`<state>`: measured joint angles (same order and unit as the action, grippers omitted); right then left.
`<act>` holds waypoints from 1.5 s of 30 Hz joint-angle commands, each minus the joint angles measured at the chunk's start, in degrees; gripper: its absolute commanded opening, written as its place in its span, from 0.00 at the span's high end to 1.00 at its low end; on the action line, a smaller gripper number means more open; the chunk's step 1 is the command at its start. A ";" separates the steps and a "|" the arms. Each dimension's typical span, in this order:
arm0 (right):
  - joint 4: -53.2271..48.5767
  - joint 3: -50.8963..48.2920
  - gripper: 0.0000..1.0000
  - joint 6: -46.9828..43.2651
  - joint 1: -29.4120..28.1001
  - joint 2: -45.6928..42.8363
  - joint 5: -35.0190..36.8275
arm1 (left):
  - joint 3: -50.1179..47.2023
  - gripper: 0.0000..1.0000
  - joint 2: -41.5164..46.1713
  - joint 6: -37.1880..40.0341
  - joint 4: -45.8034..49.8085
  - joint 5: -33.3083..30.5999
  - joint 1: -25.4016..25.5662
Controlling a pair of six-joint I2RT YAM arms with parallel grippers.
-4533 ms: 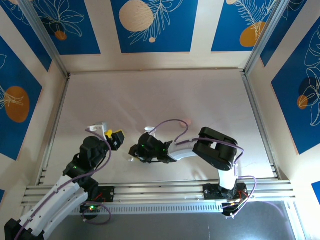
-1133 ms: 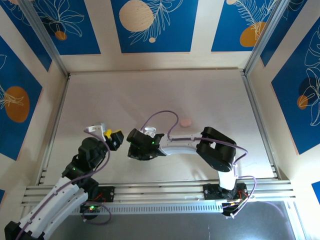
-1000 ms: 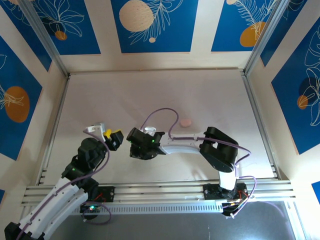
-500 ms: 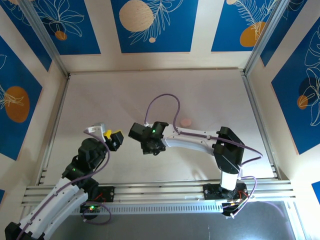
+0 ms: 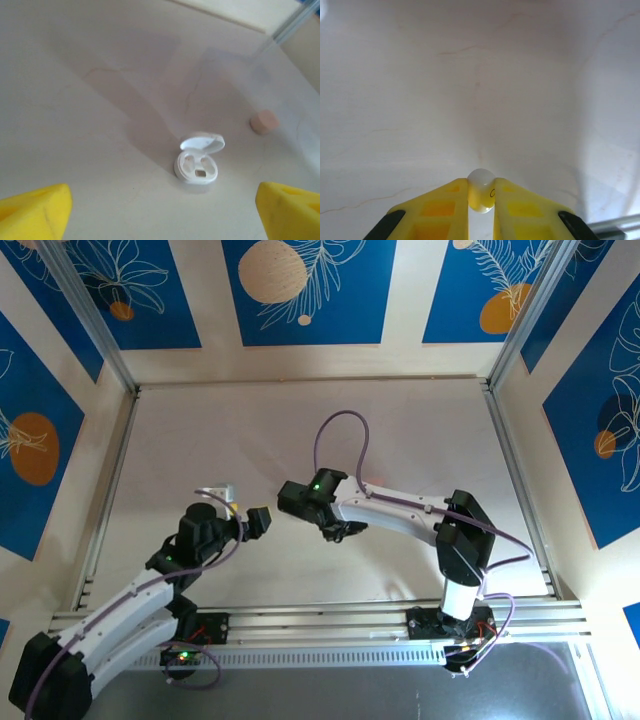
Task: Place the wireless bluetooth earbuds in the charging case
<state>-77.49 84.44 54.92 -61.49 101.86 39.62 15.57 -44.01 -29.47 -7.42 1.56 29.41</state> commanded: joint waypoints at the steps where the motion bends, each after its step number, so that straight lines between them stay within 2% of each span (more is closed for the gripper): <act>1: -7.90 1.43 0.85 0.69 0.73 -2.11 4.84 | 0.92 0.00 -4.08 0.68 -7.26 8.39 -0.33; 8: -12.98 1.25 0.85 1.91 2.67 -2.21 9.06 | 2.15 0.00 -13.40 1.38 -17.04 20.45 1.87; 13: -14.23 1.40 0.84 1.82 3.36 -1.82 9.95 | 4.38 0.00 -17.32 4.13 -18.46 23.10 6.11; 19: -15.96 1.86 0.85 2.36 3.98 -0.27 10.47 | 5.44 0.00 -15.19 9.56 -14.20 17.57 10.97; 24: -16.78 2.30 0.84 2.55 4.23 0.58 10.64 | 4.38 0.00 -9.64 11.47 -10.60 9.63 12.52; 28: -18.03 3.17 0.85 2.76 4.31 1.70 11.25 | 1.49 0.00 -0.06 11.61 -7.33 0.69 12.52; 32: -19.51 4.84 0.85 3.08 4.13 3.62 12.35 | -1.51 0.00 11.09 11.61 -4.30 -5.49 12.52; 36: -17.96 7.31 0.85 1.26 3.69 5.89 12.27 | -2.53 0.00 17.81 10.29 0.33 -12.85 12.38; 38: -15.69 8.96 0.85 -0.57 3.55 6.66 11.44 | -1.84 0.00 17.34 9.21 2.64 -15.64 11.96; 40: -13.86 10.68 0.85 -1.84 3.45 7.53 10.87 | -0.97 0.00 14.60 7.98 3.35 -15.57 10.85; 45: -9.97 15.28 0.85 -5.03 3.00 10.91 9.85 | 1.07 0.01 5.58 3.42 2.79 -9.14 4.42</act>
<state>-89.78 97.23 52.12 -57.80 111.04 49.82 14.22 -35.42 -22.41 -6.07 -9.67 37.06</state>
